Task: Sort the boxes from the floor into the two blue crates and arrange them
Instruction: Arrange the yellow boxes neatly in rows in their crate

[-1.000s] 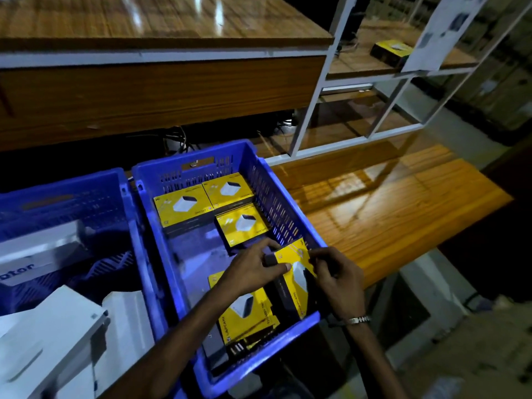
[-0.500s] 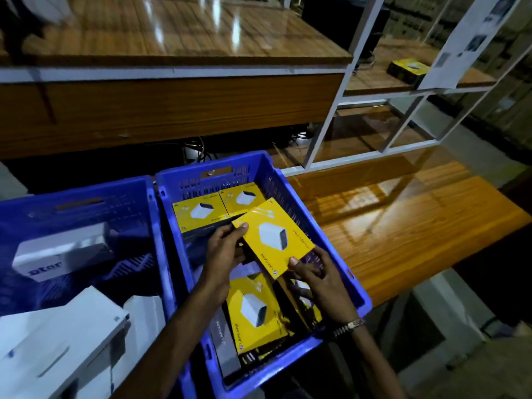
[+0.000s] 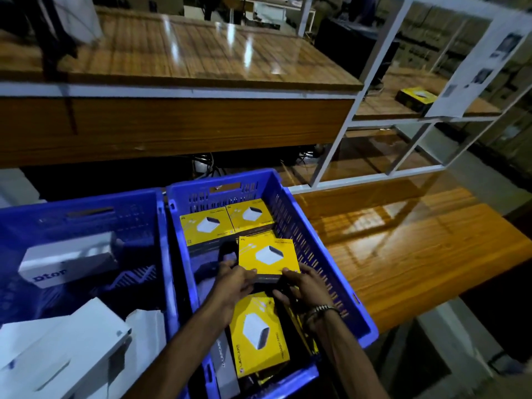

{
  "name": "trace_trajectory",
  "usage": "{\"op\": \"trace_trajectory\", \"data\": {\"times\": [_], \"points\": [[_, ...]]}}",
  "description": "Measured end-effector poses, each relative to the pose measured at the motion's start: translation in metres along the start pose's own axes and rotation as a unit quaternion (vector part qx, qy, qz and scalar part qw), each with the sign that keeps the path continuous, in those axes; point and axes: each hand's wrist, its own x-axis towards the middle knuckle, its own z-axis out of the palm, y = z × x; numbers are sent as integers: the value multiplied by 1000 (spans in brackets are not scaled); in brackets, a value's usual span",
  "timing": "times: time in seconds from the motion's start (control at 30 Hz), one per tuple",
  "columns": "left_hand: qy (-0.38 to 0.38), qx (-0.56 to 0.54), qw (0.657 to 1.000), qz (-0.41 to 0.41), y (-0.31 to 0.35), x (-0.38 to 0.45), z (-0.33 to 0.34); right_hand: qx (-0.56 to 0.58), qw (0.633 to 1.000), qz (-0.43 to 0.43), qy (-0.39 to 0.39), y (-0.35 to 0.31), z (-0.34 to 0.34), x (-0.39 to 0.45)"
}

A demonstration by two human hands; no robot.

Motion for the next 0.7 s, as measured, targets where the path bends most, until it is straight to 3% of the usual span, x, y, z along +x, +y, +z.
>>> {"op": "trace_trajectory", "data": {"times": [0.13,0.27,0.43,0.57,0.7], "points": [[-16,99,995,-10,13,1,2,24,999,26,29,-9,10,14],[-49,118,990,-52,28,5,8,-14,999,33,25,-26,18,31],[4,152,988,-14,34,19,31,-75,995,63,19,-20,36,45],[24,162,986,-13,31,30,41,-14,998,63,-15,-7,39,67],[33,156,987,-18,29,35,45,22,999,32,-25,-32,49,23]]}}
